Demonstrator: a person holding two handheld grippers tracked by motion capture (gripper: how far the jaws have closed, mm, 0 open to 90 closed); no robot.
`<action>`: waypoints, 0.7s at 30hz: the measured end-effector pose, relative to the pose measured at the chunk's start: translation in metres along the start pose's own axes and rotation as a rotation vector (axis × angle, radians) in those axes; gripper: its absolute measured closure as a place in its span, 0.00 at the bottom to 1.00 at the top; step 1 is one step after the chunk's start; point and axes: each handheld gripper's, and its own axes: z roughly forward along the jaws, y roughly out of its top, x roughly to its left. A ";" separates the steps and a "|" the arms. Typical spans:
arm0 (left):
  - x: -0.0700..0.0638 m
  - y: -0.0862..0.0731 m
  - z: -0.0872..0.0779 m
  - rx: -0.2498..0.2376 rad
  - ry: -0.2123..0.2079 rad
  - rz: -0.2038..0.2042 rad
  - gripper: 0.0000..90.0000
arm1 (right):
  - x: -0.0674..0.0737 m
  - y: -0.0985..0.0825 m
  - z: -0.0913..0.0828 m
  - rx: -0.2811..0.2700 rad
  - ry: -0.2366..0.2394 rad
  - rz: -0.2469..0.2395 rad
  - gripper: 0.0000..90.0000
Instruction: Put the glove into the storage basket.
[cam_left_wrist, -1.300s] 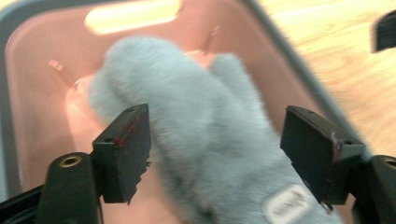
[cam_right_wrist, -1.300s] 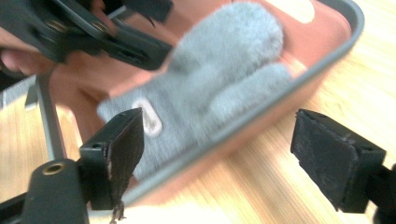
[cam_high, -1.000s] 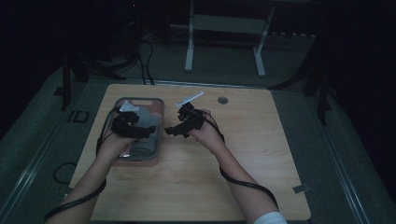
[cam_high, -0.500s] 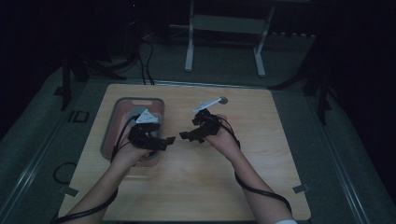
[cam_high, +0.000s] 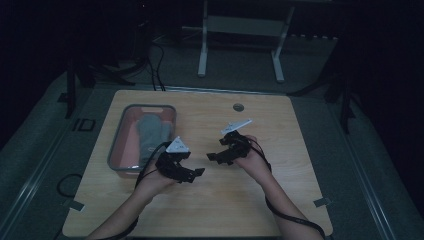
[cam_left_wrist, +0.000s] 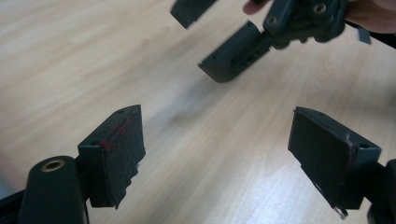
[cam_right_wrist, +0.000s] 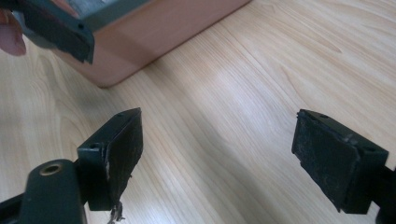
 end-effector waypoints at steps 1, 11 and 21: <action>-0.001 -0.002 0.003 0.004 -0.004 0.008 0.21 | -0.001 -0.005 -0.001 -0.005 0.000 0.001 0.18; -0.017 -0.021 0.031 0.033 -0.088 0.022 0.21 | -0.003 -0.044 -0.008 -0.015 0.024 -0.013 0.18; -0.029 -0.040 0.049 0.046 -0.148 0.029 0.21 | -0.004 -0.077 -0.014 -0.014 0.027 -0.023 0.18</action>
